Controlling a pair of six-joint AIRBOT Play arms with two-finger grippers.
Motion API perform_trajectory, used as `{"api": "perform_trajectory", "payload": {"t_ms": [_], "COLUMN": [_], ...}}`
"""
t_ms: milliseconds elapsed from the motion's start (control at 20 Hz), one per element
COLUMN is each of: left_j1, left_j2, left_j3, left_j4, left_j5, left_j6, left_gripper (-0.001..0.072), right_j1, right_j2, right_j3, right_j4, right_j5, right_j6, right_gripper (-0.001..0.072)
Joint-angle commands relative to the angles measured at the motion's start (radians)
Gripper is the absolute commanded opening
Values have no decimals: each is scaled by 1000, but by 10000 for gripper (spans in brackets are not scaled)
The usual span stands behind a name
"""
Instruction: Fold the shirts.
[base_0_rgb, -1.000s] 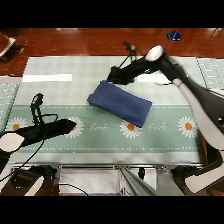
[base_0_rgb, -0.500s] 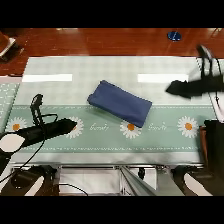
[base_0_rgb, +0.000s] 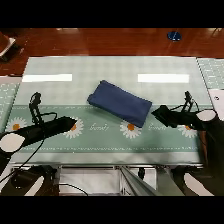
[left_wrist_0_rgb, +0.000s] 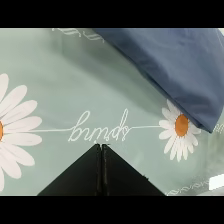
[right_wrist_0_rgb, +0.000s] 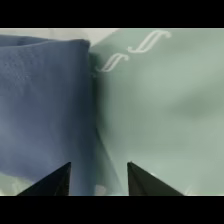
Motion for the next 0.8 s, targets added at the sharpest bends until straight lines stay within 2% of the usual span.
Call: {"api": "perform_trajectory", "payload": {"t_ms": [0, 250, 300, 400, 600, 750], "left_j1": [1, 1, 1, 1, 1, 1], "left_j2": [-2, -2, -2, -2, -2, -2], "left_j3": [0, 0, 0, 0, 0, 0], "left_j4": [0, 0, 0, 0, 0, 0], "left_j5": [17, 32, 35, 36, 36, 36], "left_j6": [4, 4, 4, 4, 4, 4], "left_gripper": [18, 19, 18, 19, 19, 19], "right_j1": [-1, 82, 116, 173, 195, 176], "right_j2": [-216, -420, -446, -475, -460, -390], "right_j3": [90, 254, 291, 377, 613, 804], "right_j4": [223, 221, 217, 208, 93, -94], "right_j5": [100, 170, 183, 225, 380, 447], "right_j6": [-198, -200, -204, -270, -250, -136], "right_gripper": [409, 399, 334, 11, 16, 16]}}
